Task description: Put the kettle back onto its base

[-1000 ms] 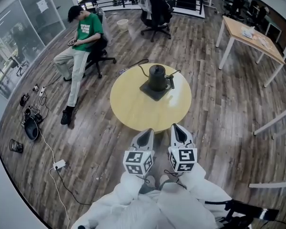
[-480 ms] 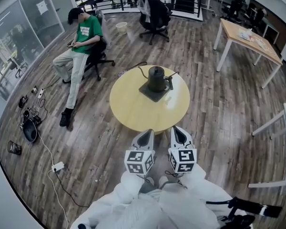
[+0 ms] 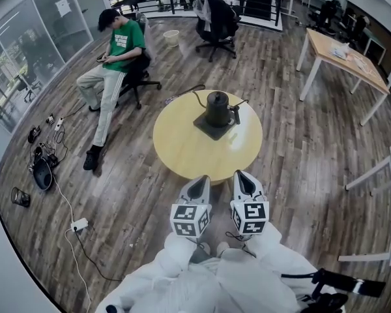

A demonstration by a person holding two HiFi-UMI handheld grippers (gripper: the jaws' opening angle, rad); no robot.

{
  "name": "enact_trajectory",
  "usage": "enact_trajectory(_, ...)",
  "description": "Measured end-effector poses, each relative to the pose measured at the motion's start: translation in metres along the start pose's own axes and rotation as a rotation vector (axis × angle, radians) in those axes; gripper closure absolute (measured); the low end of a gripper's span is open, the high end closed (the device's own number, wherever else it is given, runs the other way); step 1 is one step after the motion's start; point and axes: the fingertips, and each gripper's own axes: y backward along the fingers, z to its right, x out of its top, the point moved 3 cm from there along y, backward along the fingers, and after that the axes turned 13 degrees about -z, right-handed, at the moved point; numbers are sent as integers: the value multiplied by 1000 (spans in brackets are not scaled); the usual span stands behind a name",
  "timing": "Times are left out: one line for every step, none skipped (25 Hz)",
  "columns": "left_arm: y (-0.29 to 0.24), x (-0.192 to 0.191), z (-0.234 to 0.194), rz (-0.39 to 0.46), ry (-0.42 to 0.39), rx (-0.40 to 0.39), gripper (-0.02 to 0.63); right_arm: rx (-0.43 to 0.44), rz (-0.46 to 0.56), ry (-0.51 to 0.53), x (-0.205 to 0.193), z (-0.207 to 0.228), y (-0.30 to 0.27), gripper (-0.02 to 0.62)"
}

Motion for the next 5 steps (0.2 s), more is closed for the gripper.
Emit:
enact_trajectory(1, -1, -1, -1, 2, 0, 604, 0, -1, -1, 0, -1, 0, 583)
enact_trajectory(1, -2, -2, -3, 3, 1, 604, 0, -3, -1, -1, -2, -1, 583)
enact_trajectory(2, -3, -3, -5, 4, 1, 604, -1, -4, -2, -2, -3, -1, 583)
enact_trajectory(2, -4, -3, -7, 5, 1, 604, -1, -6, -4, -3, -3, -1, 583)
enact_trajectory(2, -6, -4, -10, 5, 2, 604, -1, -7, -6, -4, -3, -1, 583)
